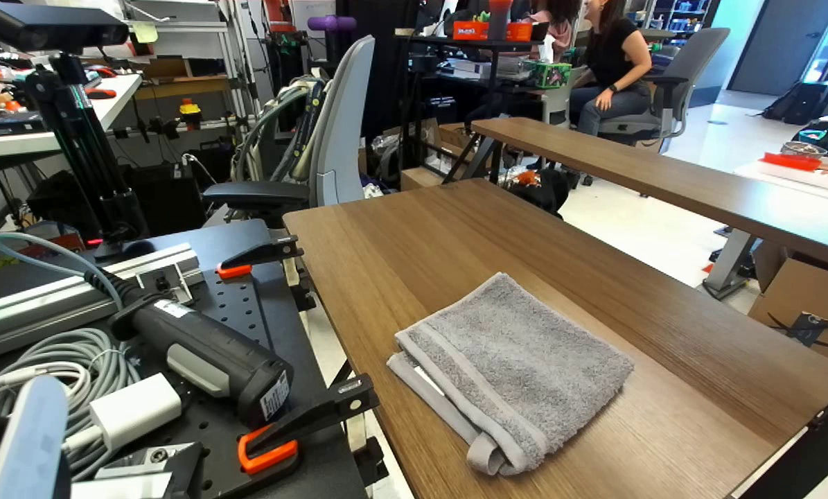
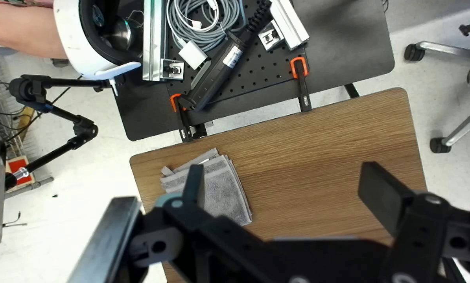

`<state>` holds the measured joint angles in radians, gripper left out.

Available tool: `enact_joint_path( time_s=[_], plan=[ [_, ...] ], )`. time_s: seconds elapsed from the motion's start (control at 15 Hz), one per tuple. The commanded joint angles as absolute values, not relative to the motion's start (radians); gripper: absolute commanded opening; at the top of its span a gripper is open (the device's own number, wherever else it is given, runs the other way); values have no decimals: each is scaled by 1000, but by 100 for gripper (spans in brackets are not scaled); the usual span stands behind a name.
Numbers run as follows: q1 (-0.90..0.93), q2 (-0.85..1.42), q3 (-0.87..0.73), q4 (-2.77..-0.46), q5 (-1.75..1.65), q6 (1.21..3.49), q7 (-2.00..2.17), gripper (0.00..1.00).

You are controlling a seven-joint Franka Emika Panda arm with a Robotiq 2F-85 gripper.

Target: Move the towel to the left

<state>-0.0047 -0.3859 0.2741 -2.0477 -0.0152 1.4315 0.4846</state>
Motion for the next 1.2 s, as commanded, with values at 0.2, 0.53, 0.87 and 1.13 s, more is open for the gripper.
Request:
enact_joint_path(
  time_s=[0.2, 0.53, 0.87, 1.13],
  plan=[
    [18, -381, 256, -2053, -30, 1452, 503, 100],
    [5, -325, 252, -2088, -60, 1565, 559, 100],
    [5, -227, 243, -2166, -159, 1765, 651, 100],
    [2, -151, 208, -2234, -265, 1904, 718, 100]
  ],
)
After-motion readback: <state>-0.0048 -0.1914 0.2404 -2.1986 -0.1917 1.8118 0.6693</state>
